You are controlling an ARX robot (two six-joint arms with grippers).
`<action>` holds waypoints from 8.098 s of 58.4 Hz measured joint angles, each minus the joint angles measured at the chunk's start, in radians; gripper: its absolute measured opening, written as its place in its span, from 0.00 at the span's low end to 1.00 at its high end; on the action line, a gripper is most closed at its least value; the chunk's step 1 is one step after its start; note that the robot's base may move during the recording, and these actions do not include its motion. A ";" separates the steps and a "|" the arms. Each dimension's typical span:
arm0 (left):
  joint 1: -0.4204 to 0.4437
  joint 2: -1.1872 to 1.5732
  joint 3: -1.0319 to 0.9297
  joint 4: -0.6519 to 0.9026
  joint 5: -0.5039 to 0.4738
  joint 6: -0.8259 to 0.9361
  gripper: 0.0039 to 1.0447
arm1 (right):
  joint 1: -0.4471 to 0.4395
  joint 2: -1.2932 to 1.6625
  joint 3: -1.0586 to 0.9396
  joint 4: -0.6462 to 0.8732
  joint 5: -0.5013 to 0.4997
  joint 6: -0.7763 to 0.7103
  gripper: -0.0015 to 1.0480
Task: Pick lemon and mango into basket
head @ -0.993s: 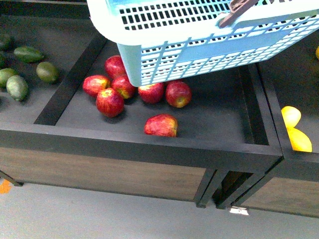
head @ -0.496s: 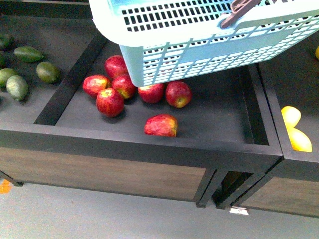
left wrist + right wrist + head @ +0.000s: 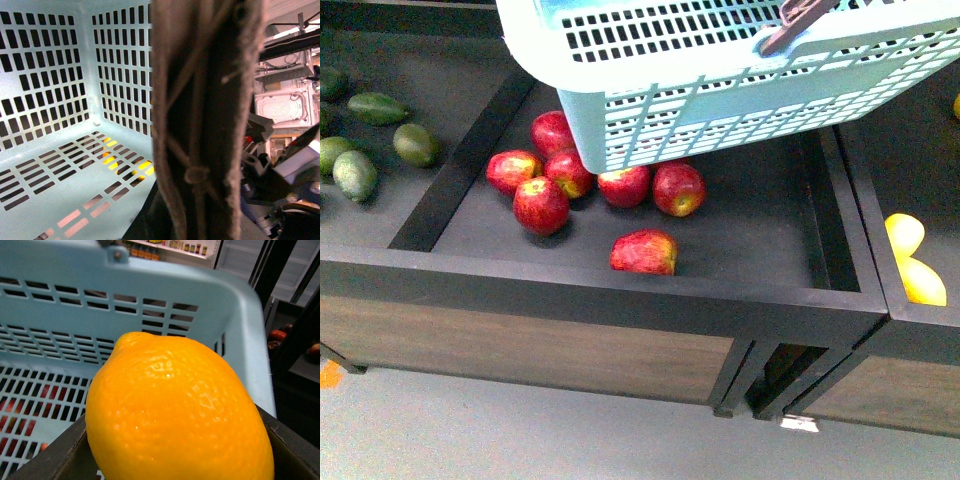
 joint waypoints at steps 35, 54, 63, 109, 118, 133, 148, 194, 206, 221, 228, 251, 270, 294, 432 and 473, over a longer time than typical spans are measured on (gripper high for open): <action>0.005 0.005 0.000 -0.001 -0.010 0.005 0.05 | -0.156 -0.121 -0.084 0.081 0.259 0.295 0.86; 0.000 0.006 0.000 -0.001 -0.004 0.005 0.05 | -0.090 -0.418 -0.613 0.290 0.299 0.233 0.19; 0.000 0.006 0.000 -0.001 -0.004 0.006 0.05 | -0.078 -0.505 -0.744 0.322 0.315 0.232 0.02; 0.000 0.006 0.000 -0.001 -0.003 0.008 0.05 | -0.013 -0.798 -1.011 0.296 0.377 0.230 0.62; 0.000 0.006 0.000 -0.001 -0.001 0.007 0.05 | -0.013 -0.800 -1.011 0.296 0.377 0.230 0.87; -0.017 0.006 0.000 -0.001 0.021 0.000 0.05 | -0.013 -0.801 -1.012 0.296 0.381 0.230 0.92; -0.007 0.006 0.002 -0.001 0.002 0.003 0.05 | -0.012 -0.801 -1.013 0.295 0.378 0.230 0.92; 0.000 0.006 0.004 -0.002 -0.003 0.007 0.05 | -0.011 -0.805 -1.013 0.295 0.378 0.230 0.92; 0.000 0.006 0.004 -0.002 0.000 0.007 0.05 | -0.010 -0.802 -1.014 0.294 0.378 0.230 0.92; -0.001 0.006 0.003 -0.002 -0.001 0.007 0.05 | -0.010 -0.803 -1.015 0.294 0.378 0.230 0.92; 0.000 0.006 0.003 -0.002 -0.003 0.007 0.05 | -0.010 -0.803 -1.015 0.294 0.378 0.230 0.92; 0.000 0.006 0.004 -0.002 -0.001 0.008 0.05 | -0.010 -0.803 -1.015 0.294 0.377 0.230 0.92; -0.001 0.006 0.004 -0.002 0.000 0.009 0.05 | -0.010 -0.803 -1.014 0.295 0.378 0.230 0.92; 0.000 0.006 0.004 -0.002 -0.003 0.009 0.05 | -0.010 -0.802 -1.015 0.294 0.378 0.230 0.92; 0.002 0.006 0.004 -0.002 -0.003 0.011 0.05 | -0.113 0.622 -0.077 -0.080 0.249 -0.004 0.92; 0.000 0.006 0.004 -0.002 0.000 0.010 0.05 | -0.094 0.848 0.231 -0.216 0.283 0.107 0.92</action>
